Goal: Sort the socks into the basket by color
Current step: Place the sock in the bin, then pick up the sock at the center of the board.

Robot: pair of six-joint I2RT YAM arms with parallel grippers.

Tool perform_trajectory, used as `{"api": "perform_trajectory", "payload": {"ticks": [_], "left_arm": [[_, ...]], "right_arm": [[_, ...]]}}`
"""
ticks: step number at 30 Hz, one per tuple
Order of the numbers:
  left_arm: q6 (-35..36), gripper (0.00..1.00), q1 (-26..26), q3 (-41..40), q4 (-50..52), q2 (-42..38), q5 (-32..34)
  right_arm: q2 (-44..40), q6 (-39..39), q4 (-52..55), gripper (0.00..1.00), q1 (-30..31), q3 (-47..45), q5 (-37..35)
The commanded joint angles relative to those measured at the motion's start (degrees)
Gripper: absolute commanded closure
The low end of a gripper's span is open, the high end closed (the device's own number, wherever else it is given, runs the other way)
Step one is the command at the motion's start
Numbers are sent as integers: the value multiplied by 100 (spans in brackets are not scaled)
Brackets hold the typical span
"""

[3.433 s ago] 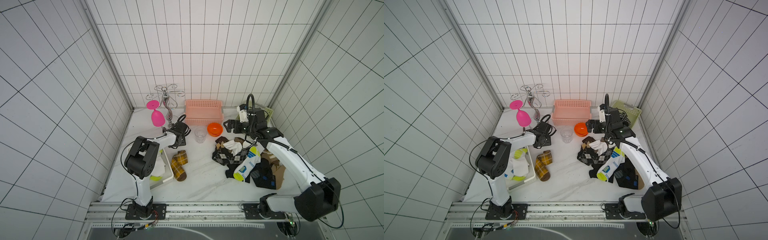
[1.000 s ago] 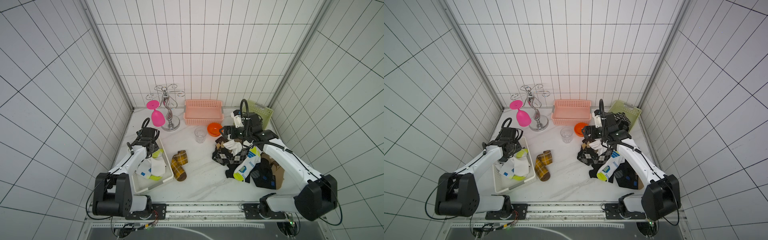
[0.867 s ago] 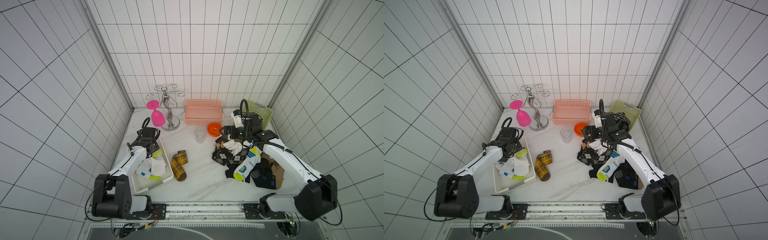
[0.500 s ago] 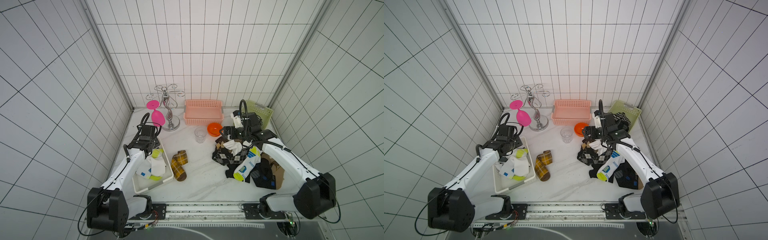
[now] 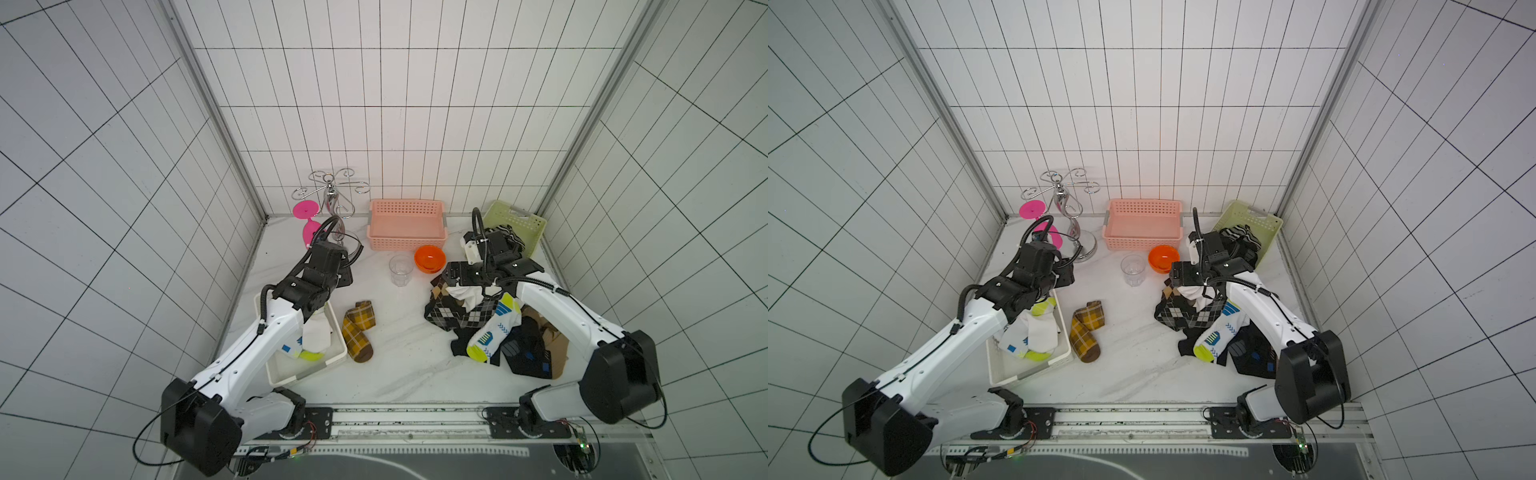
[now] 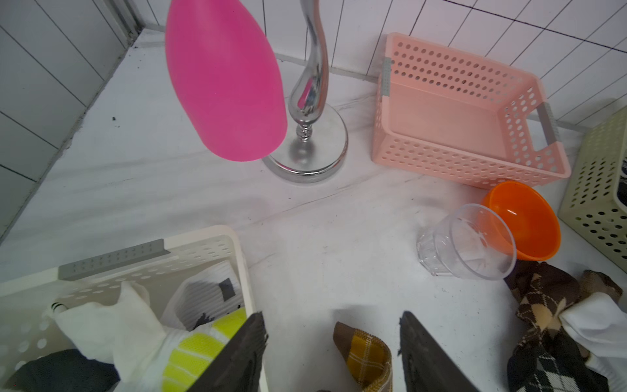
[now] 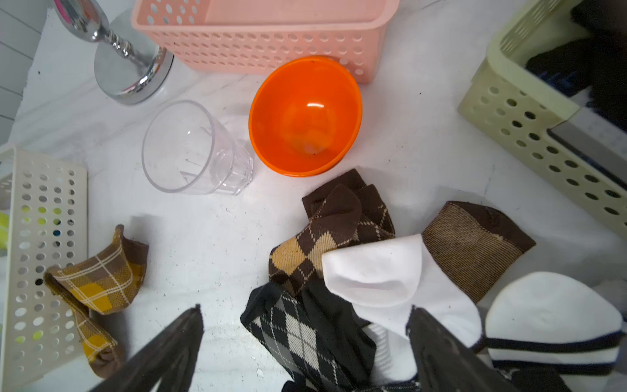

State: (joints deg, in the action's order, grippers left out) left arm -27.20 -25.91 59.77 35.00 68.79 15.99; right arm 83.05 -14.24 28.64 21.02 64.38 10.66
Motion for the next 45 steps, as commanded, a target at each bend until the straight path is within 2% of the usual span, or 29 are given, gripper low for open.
{"api": "perform_trajectory", "payload": {"ticks": [1, 3, 6, 11, 18, 24, 26, 28, 30, 32, 33, 39, 45], "left_arm": [[-165, 36, -325, 138, -263, 135, -52], [-252, 36, -547, 155, -326, 211, -65], [-336, 36, -779, 151, -430, 335, -141], [-366, 36, -845, 145, -557, 492, -308], [-295, 36, -843, 202, -701, 622, -462], [-248, 36, -833, 152, -806, 669, -533], [-235, 36, -837, 110, -871, 655, -516], [-226, 36, -836, 66, -910, 636, -483], [-226, 35, -827, 6, -963, 601, -427], [-234, 36, -826, -67, -1032, 561, -401], [-247, 35, -826, -100, -1056, 535, -391], [-286, 36, -827, -167, -1096, 478, -421], [-288, 36, -823, -82, -1104, 519, -438]], "right_arm": [[241, 130, 370, 13, 83, -420, 334], [278, 125, 387, 19, 187, -564, 408], [321, 106, 383, 23, 435, -791, 396], [495, 7, 275, 22, 760, -1009, 105], [1089, 102, 432, 21, 1248, -937, -782], [1162, -9, 415, 22, 1402, -1006, -983], [1245, -34, 420, 32, 1414, -1037, -1022], [1267, -52, 400, 53, 1423, -1068, -1030], [1259, -70, 394, 71, 1431, -1100, -1022], [1213, -87, 405, 96, 1432, -1095, -1039], [1176, -96, 418, 100, 1447, -1094, -1047], [830, -62, 648, 100, 1458, -866, -1027], [554, 65, 990, 100, 1476, -415, -667]]}}
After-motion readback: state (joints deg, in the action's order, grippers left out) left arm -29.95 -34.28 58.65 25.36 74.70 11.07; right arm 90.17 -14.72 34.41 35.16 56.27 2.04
